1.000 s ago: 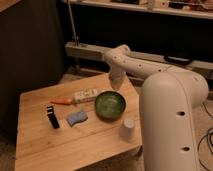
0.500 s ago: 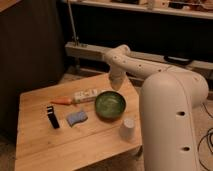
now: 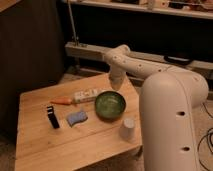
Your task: Place the ceramic cup over the eraser
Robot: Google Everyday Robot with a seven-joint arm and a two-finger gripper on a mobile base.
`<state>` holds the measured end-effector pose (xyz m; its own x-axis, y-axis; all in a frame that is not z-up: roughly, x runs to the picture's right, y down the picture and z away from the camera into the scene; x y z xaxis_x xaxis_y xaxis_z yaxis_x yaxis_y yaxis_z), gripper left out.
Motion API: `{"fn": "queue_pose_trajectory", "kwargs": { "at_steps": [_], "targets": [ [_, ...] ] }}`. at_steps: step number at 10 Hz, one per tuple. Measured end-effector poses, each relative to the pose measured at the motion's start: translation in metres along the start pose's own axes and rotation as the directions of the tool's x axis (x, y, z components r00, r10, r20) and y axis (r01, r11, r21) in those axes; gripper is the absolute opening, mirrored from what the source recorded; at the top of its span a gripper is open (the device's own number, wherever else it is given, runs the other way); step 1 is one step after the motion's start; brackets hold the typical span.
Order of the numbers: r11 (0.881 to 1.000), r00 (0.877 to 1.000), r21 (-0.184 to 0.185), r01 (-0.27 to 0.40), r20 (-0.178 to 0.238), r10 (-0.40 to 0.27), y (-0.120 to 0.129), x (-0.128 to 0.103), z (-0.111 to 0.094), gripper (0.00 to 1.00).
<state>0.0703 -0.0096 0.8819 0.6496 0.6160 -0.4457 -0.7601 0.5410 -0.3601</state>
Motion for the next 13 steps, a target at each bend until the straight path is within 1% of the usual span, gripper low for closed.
{"fn": "queue_pose_trajectory", "kwargs": {
  "at_steps": [4, 5, 6, 7, 8, 9, 10, 11, 12, 13],
  "targets": [
    [1.000, 1.000, 0.000, 0.001, 0.000, -0.001, 0.001, 0.001, 0.000, 0.04],
    [1.000, 1.000, 0.003, 0.008, 0.004, -0.008, 0.002, 0.004, -0.003, 0.04],
    [1.000, 1.000, -0.001, 0.023, 0.017, -0.023, 0.004, 0.010, -0.010, 0.08],
    [0.999, 0.999, -0.012, 0.038, 0.035, -0.037, 0.006, 0.022, -0.020, 0.15],
    [0.998, 0.996, -0.036, 0.053, 0.067, -0.051, 0.013, 0.045, -0.035, 0.21],
    [0.996, 0.994, -0.059, 0.063, 0.095, -0.058, 0.024, 0.067, -0.046, 0.24],
    [0.994, 0.991, -0.084, 0.072, 0.115, -0.062, 0.036, 0.086, -0.053, 0.32],
    [0.990, 0.989, -0.112, 0.081, 0.129, -0.066, 0.049, 0.104, -0.058, 0.42],
    [0.984, 0.988, -0.151, 0.089, 0.136, -0.068, 0.060, 0.122, -0.058, 0.54],
    [0.981, 0.988, -0.171, 0.096, 0.137, -0.073, 0.068, 0.130, -0.057, 0.65]
  ]
}}
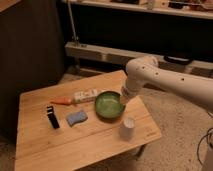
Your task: Place the ceramic cup over the eraser
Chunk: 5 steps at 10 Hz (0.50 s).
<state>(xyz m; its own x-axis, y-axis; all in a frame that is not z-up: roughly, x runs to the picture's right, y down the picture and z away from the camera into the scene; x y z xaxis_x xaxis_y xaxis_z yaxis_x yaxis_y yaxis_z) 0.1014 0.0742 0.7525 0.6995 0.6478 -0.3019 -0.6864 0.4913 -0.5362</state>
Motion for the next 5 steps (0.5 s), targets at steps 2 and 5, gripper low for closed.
{"fn": "queue_pose_trajectory", "kwargs": {
  "at_steps": [2, 5],
  "targets": [
    [1.000, 1.000, 0.000, 0.006, -0.019, -0.006, 0.015, 0.011, 0.001, 0.80],
    [0.997, 0.999, 0.057, -0.044, -0.014, 0.045, 0.012, 0.032, -0.015, 0.80]
  ]
}}
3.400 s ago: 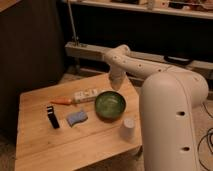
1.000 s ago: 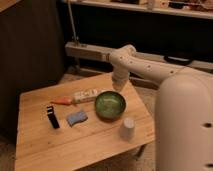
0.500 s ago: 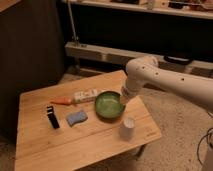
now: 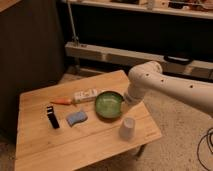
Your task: Place the ceramic cup over the eraser
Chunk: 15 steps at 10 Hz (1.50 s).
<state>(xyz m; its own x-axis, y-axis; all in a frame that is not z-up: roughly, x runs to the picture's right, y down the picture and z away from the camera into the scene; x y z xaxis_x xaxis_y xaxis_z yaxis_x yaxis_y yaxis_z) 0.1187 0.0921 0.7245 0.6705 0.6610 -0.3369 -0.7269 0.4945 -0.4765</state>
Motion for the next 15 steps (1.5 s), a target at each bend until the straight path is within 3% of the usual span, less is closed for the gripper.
{"fn": "queue_pose_trajectory", "kwargs": {
  "at_steps": [4, 6, 9, 12, 15],
  "targets": [
    [0.999, 0.999, 0.035, -0.030, -0.012, 0.030, 0.006, 0.015, 0.000, 0.80],
    [0.999, 0.999, 0.019, -0.043, -0.009, 0.043, 0.009, 0.026, 0.020, 0.80],
    [0.996, 0.996, 0.034, -0.084, 0.015, 0.083, 0.004, 0.040, 0.049, 0.80],
    [0.993, 0.994, 0.048, -0.106, 0.039, 0.104, -0.003, 0.043, 0.062, 0.79],
    [0.994, 0.996, 0.059, -0.088, 0.040, 0.086, -0.002, 0.034, 0.073, 0.50]
  ]
}}
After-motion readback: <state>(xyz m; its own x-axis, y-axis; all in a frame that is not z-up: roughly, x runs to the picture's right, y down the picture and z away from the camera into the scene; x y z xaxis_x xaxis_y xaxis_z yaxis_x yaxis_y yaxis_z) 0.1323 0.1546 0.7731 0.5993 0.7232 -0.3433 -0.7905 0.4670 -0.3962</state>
